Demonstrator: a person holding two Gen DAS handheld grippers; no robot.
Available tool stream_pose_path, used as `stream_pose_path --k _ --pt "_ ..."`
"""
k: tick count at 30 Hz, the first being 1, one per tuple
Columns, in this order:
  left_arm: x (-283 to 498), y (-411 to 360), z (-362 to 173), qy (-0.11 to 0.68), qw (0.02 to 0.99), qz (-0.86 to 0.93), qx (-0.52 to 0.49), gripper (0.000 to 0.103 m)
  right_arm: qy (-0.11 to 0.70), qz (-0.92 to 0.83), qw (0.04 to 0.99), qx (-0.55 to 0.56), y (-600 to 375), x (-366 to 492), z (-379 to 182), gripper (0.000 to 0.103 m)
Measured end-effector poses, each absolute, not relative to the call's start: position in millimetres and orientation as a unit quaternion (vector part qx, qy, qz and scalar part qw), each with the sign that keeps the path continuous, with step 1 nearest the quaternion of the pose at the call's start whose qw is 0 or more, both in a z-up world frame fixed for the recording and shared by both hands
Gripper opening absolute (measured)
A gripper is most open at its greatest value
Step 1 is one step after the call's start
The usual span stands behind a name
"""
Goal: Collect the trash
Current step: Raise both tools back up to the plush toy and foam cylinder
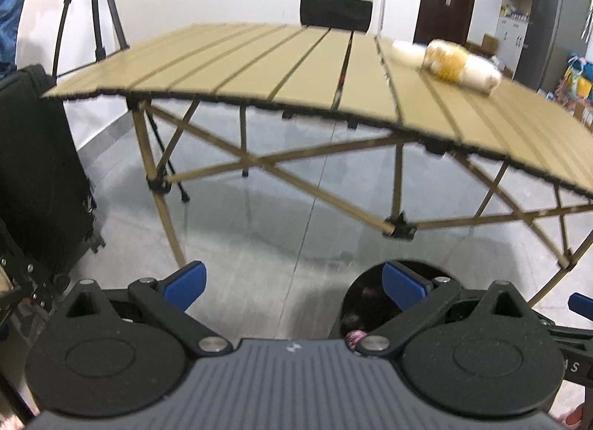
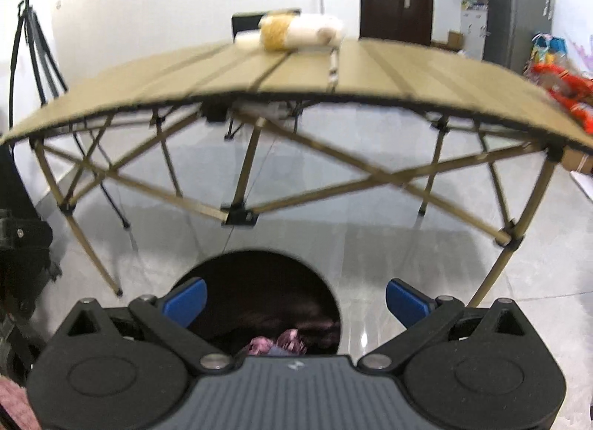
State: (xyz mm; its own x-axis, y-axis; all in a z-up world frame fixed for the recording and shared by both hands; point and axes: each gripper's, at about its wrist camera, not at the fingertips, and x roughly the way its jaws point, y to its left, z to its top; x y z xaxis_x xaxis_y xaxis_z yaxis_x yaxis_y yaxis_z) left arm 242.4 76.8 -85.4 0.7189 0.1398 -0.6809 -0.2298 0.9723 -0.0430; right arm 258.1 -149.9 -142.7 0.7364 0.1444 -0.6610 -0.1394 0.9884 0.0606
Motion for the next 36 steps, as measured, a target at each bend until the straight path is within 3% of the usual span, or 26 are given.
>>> stream_pose_path --k 16,36 --pt "270.0 54.1 -37.5 0.301 0.947 0.088 -0.061 0.103 0.226 0.051 0.972 0.031 -204.9 254.0 -66.5 0.103" --pt "340.1 41.5 -2.5 0.251 0.962 0.08 -0.067 0.103 0.146 0.082 0.983 0.075 -221.1 323.9 -35.5 0.103"
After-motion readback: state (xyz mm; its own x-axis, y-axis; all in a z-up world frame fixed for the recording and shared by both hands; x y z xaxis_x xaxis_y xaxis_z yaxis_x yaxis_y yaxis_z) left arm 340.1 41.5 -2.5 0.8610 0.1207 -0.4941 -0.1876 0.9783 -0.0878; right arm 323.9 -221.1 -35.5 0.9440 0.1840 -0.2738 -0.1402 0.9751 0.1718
